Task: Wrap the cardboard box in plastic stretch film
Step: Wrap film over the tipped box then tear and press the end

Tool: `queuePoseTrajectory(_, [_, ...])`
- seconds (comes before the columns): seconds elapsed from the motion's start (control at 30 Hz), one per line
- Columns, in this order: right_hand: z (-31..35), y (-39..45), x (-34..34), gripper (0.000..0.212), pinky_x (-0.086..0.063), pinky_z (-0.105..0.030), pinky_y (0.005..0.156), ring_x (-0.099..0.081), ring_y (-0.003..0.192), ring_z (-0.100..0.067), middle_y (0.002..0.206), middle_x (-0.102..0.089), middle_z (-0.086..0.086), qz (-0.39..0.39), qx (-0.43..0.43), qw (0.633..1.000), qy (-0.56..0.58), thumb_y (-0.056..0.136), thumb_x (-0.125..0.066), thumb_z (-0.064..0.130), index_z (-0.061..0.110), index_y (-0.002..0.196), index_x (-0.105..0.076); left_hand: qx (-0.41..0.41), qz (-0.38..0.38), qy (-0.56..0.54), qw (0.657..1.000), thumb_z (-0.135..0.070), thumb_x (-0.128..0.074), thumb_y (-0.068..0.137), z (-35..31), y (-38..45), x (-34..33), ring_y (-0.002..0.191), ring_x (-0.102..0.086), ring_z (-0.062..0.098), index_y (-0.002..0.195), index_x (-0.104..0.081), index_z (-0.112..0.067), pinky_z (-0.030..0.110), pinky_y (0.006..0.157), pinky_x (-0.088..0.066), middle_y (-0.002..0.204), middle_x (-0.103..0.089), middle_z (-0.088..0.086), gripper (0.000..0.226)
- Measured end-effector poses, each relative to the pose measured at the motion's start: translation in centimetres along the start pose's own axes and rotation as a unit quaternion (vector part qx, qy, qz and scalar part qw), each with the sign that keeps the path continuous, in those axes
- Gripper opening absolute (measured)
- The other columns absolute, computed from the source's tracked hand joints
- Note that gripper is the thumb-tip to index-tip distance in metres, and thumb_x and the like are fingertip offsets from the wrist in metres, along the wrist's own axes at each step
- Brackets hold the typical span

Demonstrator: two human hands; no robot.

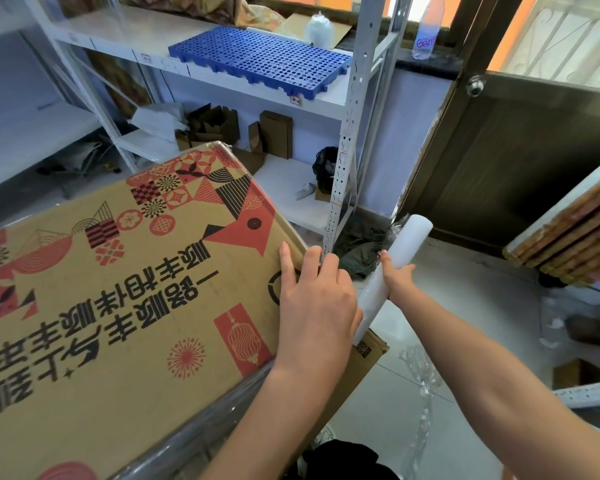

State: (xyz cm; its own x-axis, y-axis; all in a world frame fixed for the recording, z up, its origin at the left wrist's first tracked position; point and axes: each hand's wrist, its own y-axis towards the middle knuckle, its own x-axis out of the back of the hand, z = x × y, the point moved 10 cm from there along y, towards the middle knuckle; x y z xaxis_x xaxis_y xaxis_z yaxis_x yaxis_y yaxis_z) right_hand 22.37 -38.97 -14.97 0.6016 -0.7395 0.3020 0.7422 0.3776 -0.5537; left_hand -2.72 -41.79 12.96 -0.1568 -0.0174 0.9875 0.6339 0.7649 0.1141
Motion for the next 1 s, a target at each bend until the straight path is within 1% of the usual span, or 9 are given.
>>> queuePoseTrajectory(0.13, [1.4, 0.2, 0.1, 0.076, -0.040, -0.044, 0.094, -0.043, 0.121, -0.037, 0.139, -0.036, -0.019, -0.001, 0.026, 1.000, -0.007, 0.089, -0.059, 0.045, 0.005, 0.138, -0.017, 0.000, -0.004, -0.005, 1.000, -0.031, -0.045, 0.089, 0.2, -0.3, 0.4, 0.126, -0.037, 0.026, 0.100, -0.061, -0.014, 0.055, 0.115, -0.010, 0.113, -0.055, 0.004, 0.026])
queuePoseTrajectory(0.23, [1.9, 0.8, 1.9, 0.083, -0.040, -0.052, 0.102, -0.041, 0.125, -0.039, 0.143, -0.032, -0.018, -0.022, 0.004, 1.000, 0.022, 0.088, -0.060, 0.047, 0.006, 0.143, -0.013, 0.001, -0.036, -0.011, 0.999, -0.027, -0.060, 0.081, 0.4, -0.3, 1.3, 0.116, -0.049, 0.028, 0.086, -0.065, -0.011, 0.058, 0.110, -0.025, 0.099, -0.061, 0.005, 0.017])
queuePoseTrajectory(0.3, [2.1, 1.0, 2.7, 0.084, -0.040, -0.054, 0.102, -0.040, 0.125, -0.039, 0.143, -0.032, -0.017, -0.027, -0.006, 0.999, 0.032, 0.087, -0.061, 0.047, 0.007, 0.144, -0.013, 0.003, -0.046, -0.011, 0.999, -0.025, -0.066, 0.077, 0.2, -0.2, 1.6, 0.112, -0.053, 0.028, 0.082, -0.066, -0.011, 0.058, 0.108, -0.029, 0.095, -0.062, 0.005, 0.014])
queuePoseTrajectory(0.4, [2.6, 1.0, 2.8, 0.077, -0.042, -0.049, 0.098, -0.043, 0.121, -0.037, 0.139, -0.035, -0.018, -0.018, 0.023, 1.000, 0.004, 0.088, -0.061, 0.043, 0.006, 0.140, -0.017, 0.006, -0.024, -0.002, 1.000, -0.025, -0.059, 0.085, -0.3, -0.3, 1.1, 0.120, -0.046, 0.027, 0.091, -0.065, -0.013, 0.057, 0.113, -0.020, 0.103, -0.060, 0.003, 0.015])
queuePoseTrajectory(0.43, [2.6, 1.0, 2.7, 0.074, -0.042, -0.048, 0.097, -0.044, 0.121, -0.037, 0.138, -0.036, -0.018, -0.012, 0.036, 0.999, -0.007, 0.089, -0.061, 0.042, 0.005, 0.138, -0.018, 0.003, -0.018, 0.002, 1.000, -0.026, -0.059, 0.085, -0.5, -0.4, 0.9, 0.121, -0.046, 0.026, 0.091, -0.065, -0.014, 0.056, 0.113, -0.019, 0.103, -0.059, 0.002, 0.015])
queuePoseTrajectory(0.5, [2.7, 1.0, 2.6, 0.071, -0.042, -0.046, 0.094, -0.044, 0.120, -0.036, 0.138, -0.036, -0.018, -0.005, 0.054, 0.998, -0.022, 0.089, -0.061, 0.040, 0.005, 0.135, -0.020, -0.001, -0.020, 0.016, 1.000, -0.029, -0.064, 0.081, -0.8, -0.5, 0.9, 0.115, -0.051, 0.025, 0.083, -0.066, -0.015, 0.056, 0.110, -0.026, 0.096, -0.061, 0.001, 0.014])
queuePoseTrajectory(0.6, [2.8, 1.0, 3.0, 0.069, -0.042, -0.046, 0.092, -0.044, 0.119, -0.036, 0.137, -0.036, -0.018, -0.008, 0.062, 0.998, -0.027, 0.090, -0.060, 0.040, 0.006, 0.134, -0.020, -0.007, -0.024, 0.016, 1.000, -0.031, -0.062, 0.083, -1.0, -0.7, 1.0, 0.118, -0.049, 0.025, 0.086, -0.065, -0.015, 0.056, 0.112, -0.023, 0.099, -0.060, 0.001, 0.016])
queuePoseTrajectory(0.77, [3.7, 1.3, 4.4, 0.079, -0.038, -0.047, 0.103, -0.042, 0.125, -0.038, 0.143, -0.033, -0.018, -0.048, 0.052, 0.997, 0.026, 0.090, -0.060, 0.040, 0.007, 0.144, -0.012, -0.004, -0.041, 0.003, 0.999, -0.026, -0.070, 0.075, -0.6, -1.2, 1.8, 0.110, -0.055, 0.026, 0.079, -0.066, -0.013, 0.057, 0.107, -0.032, 0.091, -0.062, 0.003, 0.014])
queuePoseTrajectory(1.0, [4.5, 2.0, 7.1, 0.084, -0.034, -0.048, 0.108, -0.038, 0.131, -0.038, 0.148, -0.030, -0.017, -0.094, 0.032, 0.994, 0.054, 0.091, -0.058, 0.039, 0.009, 0.148, -0.004, 0.004, -0.040, 0.003, 0.999, -0.026, -0.058, 0.085, -0.1, -1.1, 1.8, 0.122, -0.044, 0.027, 0.094, -0.064, -0.012, 0.057, 0.113, -0.017, 0.105, -0.058, 0.004, 0.018])
